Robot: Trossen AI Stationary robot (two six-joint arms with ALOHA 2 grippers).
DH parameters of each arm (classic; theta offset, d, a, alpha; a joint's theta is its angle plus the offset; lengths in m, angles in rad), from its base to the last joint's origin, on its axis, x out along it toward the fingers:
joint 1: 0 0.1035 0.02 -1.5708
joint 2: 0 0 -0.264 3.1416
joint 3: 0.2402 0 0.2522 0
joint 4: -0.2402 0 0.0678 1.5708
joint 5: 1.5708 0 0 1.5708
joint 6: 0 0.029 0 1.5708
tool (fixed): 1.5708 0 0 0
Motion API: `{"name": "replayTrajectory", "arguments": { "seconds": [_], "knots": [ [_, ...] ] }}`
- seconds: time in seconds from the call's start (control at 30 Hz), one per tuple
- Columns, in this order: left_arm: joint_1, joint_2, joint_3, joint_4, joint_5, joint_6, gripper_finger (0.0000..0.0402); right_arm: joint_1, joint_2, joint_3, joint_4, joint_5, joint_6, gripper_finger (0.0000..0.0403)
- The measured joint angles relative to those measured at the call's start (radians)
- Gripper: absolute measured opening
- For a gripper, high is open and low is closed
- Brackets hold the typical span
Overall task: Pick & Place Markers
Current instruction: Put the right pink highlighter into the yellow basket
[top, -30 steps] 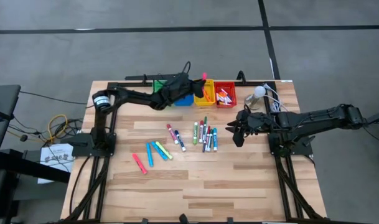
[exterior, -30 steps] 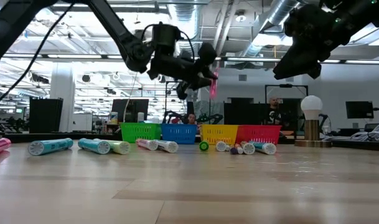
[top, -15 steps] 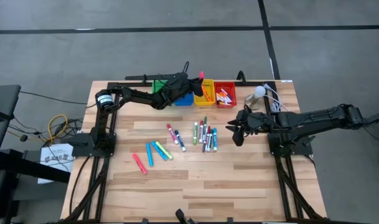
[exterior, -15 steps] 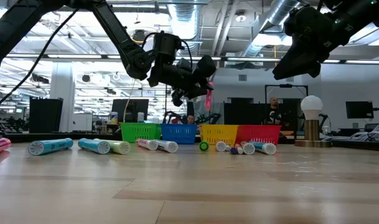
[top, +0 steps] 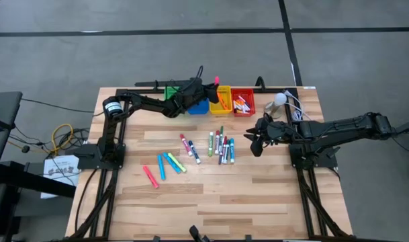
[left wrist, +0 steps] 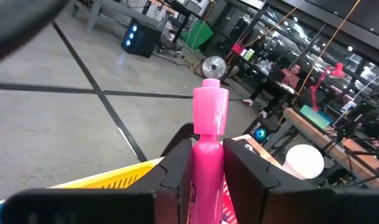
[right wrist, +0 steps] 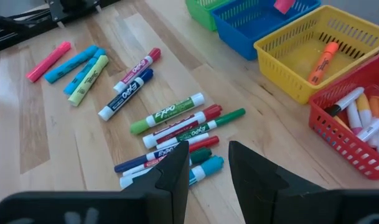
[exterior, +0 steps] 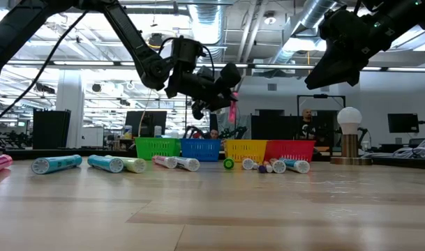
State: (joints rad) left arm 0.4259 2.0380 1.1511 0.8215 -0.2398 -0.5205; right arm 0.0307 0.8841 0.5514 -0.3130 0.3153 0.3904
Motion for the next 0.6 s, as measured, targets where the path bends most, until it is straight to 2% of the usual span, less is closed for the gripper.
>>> {"name": "replayTrajectory", "arguments": {
  "seconds": [0.6],
  "knots": [
    [-0.001,0.000,0.000,0.010,0.003,0.038,0.0084,0.000,0.000,0.000,0.000,0.002,0.000,0.0102]
  ]
}}
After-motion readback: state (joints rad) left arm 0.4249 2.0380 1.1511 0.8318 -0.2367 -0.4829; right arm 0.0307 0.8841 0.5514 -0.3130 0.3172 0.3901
